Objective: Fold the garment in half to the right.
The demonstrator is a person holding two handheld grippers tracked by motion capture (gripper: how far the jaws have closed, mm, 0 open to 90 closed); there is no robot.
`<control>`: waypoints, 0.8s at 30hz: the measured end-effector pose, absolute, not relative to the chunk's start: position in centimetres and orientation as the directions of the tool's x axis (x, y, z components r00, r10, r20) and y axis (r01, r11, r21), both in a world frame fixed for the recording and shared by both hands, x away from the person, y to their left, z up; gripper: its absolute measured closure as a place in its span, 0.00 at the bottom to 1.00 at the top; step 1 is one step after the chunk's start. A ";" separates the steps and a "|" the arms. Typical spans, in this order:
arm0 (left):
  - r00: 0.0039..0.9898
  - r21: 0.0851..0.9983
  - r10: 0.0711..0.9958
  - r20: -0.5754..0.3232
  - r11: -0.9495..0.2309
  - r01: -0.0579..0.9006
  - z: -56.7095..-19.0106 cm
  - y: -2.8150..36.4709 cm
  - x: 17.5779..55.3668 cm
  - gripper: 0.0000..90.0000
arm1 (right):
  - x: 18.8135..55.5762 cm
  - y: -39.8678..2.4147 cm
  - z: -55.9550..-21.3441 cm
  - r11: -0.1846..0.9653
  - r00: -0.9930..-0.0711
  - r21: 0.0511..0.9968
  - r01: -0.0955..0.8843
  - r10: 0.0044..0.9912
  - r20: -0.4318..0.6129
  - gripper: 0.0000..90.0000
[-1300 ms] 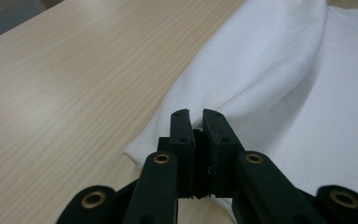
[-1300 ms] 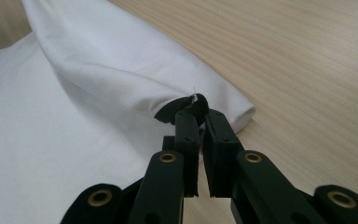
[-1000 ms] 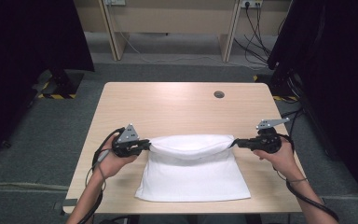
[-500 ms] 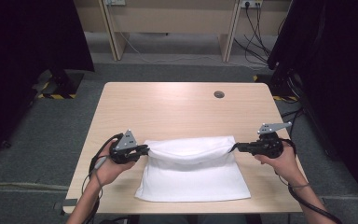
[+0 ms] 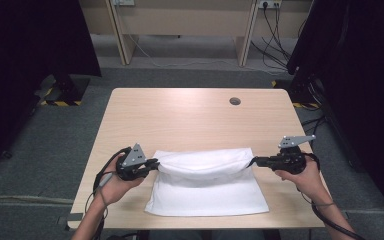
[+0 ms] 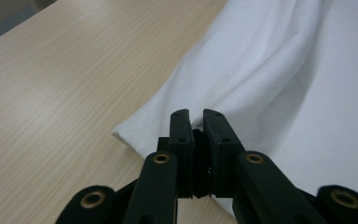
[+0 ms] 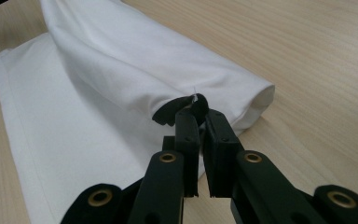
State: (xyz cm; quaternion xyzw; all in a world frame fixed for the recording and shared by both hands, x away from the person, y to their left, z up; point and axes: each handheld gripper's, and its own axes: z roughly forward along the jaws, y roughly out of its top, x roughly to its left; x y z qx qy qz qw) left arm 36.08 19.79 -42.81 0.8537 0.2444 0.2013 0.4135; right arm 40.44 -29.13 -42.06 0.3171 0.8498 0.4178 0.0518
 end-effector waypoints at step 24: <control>0.807 0.800 0.570 0.156 -0.552 0.235 -43.0 19.6 34.3 0.91 | 38.8 -29.6 -42.2 0.454 -0.801 0.745 0.489 0.572 0.176 0.95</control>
